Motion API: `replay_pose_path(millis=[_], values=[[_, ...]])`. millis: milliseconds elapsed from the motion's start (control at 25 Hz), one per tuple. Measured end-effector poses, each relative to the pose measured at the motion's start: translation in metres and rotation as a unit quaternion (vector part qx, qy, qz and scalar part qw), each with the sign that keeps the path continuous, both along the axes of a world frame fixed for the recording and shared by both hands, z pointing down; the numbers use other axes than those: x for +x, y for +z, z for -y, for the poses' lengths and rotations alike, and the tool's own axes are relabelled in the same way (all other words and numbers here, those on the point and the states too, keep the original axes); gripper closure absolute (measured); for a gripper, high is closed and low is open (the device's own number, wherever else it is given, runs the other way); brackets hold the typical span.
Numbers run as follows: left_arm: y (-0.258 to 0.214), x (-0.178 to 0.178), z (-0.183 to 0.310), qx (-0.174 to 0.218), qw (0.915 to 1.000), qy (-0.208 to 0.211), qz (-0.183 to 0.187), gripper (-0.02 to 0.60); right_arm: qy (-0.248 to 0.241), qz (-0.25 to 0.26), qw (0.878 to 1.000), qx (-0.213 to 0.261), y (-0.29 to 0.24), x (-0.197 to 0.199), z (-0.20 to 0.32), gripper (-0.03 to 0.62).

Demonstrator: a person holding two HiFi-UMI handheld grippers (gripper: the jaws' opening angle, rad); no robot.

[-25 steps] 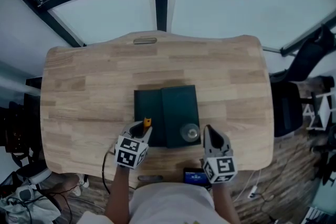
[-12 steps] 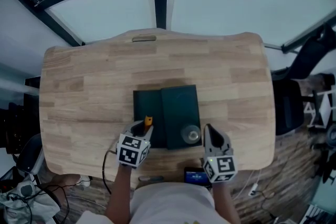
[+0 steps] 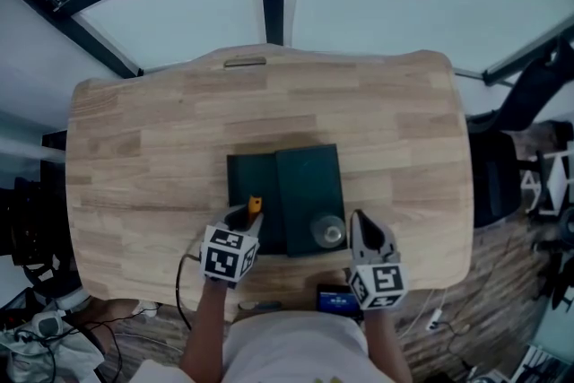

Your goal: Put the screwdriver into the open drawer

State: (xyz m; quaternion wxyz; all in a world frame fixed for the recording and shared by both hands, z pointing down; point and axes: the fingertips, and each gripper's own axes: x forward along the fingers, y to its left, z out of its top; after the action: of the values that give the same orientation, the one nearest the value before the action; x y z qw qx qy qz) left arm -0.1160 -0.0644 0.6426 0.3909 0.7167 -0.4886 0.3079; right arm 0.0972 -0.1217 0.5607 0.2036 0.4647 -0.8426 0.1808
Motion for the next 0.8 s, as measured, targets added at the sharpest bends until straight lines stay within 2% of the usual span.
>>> replay_pose_path(millis=[160,320,520,680,800], values=[[0.003,0.002,0.000,-0.018,0.9998,-0.002,-0.001,0.472,0.001,0.000,1.000,-0.002,0.002,-0.002,0.001,0.597],[0.009,0.005,-0.004,-0.058,0.9983,-0.003,-0.001,0.472,0.004,-0.001,1.000,-0.006,0.005,-0.002,0.000,0.597],[0.013,0.006,-0.004,-0.073,0.9973,0.004,0.008,0.472,0.008,-0.001,1.000,-0.008,0.007,-0.001,0.002,0.597],[0.016,0.005,-0.004,-0.092,0.9955,0.012,0.021,0.472,0.012,0.001,1.000,-0.008,0.009,0.000,0.002,0.597],[0.013,0.003,-0.003,-0.116,0.9919,0.034,0.040,0.472,0.014,0.003,1.000,-0.010,0.011,0.000,0.002,0.597]])
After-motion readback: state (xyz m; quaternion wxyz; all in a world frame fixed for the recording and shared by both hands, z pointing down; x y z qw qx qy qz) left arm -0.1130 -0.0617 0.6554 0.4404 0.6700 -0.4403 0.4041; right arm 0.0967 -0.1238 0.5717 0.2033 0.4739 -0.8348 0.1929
